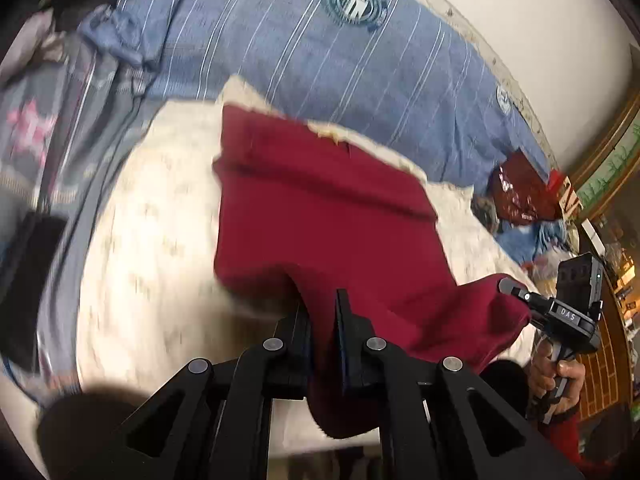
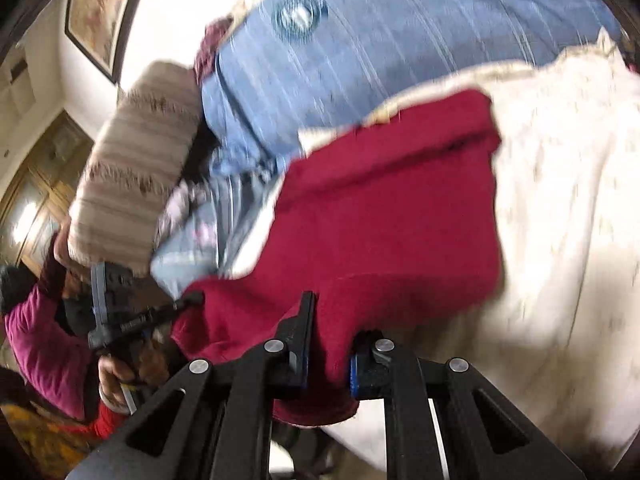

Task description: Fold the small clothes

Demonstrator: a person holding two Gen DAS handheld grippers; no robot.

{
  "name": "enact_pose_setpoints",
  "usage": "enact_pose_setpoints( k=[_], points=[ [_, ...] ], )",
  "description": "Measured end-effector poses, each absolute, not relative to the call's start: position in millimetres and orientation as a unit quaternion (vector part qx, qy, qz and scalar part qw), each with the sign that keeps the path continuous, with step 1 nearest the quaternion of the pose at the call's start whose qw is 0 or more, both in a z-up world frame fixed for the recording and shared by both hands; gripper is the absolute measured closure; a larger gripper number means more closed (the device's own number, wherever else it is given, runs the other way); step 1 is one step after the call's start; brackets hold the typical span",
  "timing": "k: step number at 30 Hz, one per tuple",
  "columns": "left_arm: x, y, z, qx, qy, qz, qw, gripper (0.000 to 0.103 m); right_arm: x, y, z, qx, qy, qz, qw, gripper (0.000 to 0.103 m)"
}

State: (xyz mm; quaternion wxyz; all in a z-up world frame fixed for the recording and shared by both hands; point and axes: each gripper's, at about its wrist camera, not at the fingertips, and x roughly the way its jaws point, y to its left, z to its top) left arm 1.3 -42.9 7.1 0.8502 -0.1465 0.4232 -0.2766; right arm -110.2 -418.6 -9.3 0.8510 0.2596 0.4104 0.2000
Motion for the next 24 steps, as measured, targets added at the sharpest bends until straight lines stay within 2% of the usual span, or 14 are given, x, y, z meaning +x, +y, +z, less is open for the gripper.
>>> enact_pose_setpoints(
  k=[10, 19, 23, 24],
  points=[
    [92, -81, 11, -0.157, 0.391, -0.235, 0.876, 0.095, 5, -446, 5, 0.262, 0.367, 0.154, 0.879, 0.091],
    [216, -125, -30, -0.183, 0.418, -0.194, 0.868, 0.095, 123, -464, -32, 0.292, 0.387, 0.113, 0.867, 0.091],
    [260, -138, -56, -0.178, 0.441, -0.192, 0.859, 0.089, 156, -474, -60, 0.312, 0.402, 0.107, 0.854, 0.090],
    [267, -140, -61, -0.175, 0.445, -0.194, 0.857, 0.083, 162, -477, -68, 0.318, 0.409, 0.107, 0.848, 0.088]
  ],
)
